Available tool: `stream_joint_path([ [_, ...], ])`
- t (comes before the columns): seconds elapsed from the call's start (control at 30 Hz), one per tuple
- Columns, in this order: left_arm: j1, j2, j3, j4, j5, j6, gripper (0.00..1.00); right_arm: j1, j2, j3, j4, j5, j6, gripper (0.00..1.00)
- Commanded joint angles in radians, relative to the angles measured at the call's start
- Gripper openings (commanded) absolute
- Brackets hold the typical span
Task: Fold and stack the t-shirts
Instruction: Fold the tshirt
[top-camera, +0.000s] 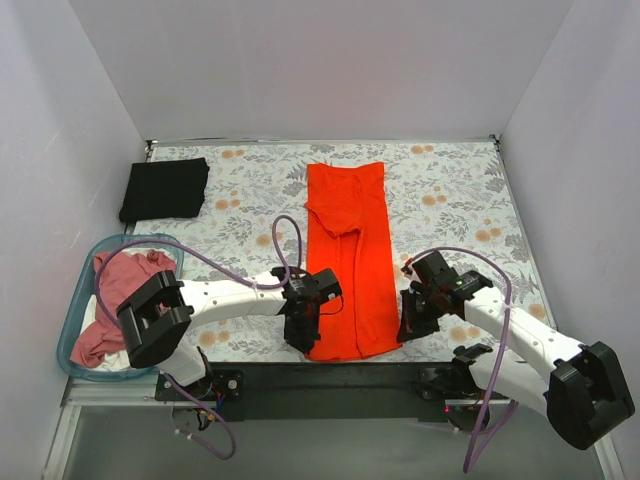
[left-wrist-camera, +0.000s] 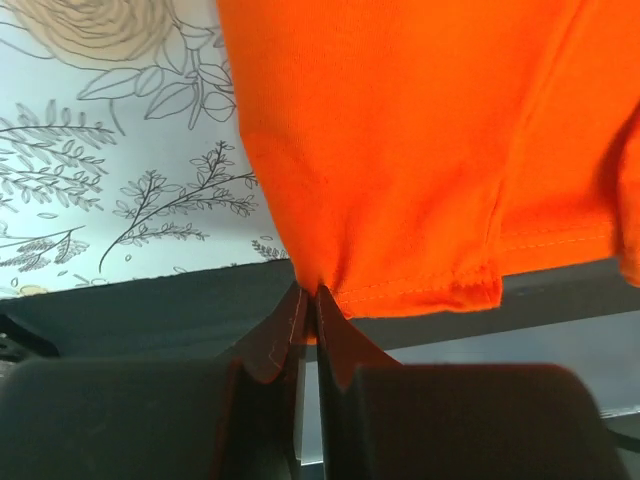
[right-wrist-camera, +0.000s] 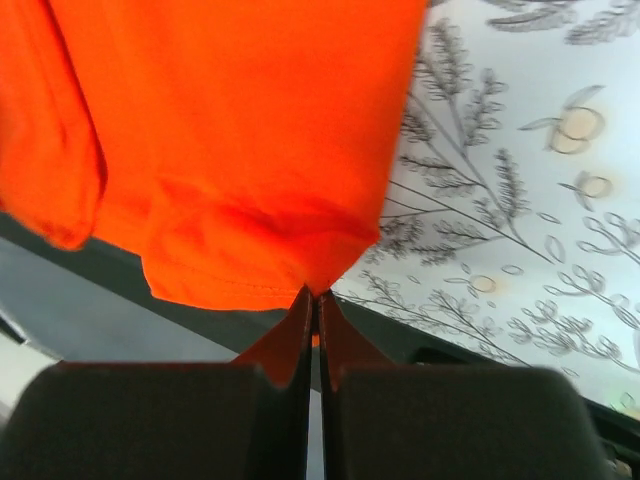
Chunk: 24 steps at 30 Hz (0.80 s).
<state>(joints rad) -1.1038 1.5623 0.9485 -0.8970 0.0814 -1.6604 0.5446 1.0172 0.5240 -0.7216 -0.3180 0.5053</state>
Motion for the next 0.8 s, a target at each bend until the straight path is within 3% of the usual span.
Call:
stream_joint_path([
  [0.0, 0.028, -0.051, 0.065, -0.022, -0.018, -0.038, 0.0, 0.003, 0.004, 0.077, -0.081, 0.112, -0.013, 0.01],
  [0.2, 0.188, -0.013, 0.214, -0.031, -0.161, 0.039, 0.0, -0.017, 0.113, 0.344, -0.091, 0.365, -0.085, 0.01],
  [0.4, 0.357, 0.016, 0.298, 0.033, -0.245, 0.129, 0.0, -0.043, 0.286, 0.576, -0.062, 0.506, -0.168, 0.01],
  [0.77, 0.473, 0.156, 0.413, 0.213, -0.341, 0.278, 0.0, -0.118, 0.483, 0.729, 0.063, 0.49, -0.27, 0.01],
])
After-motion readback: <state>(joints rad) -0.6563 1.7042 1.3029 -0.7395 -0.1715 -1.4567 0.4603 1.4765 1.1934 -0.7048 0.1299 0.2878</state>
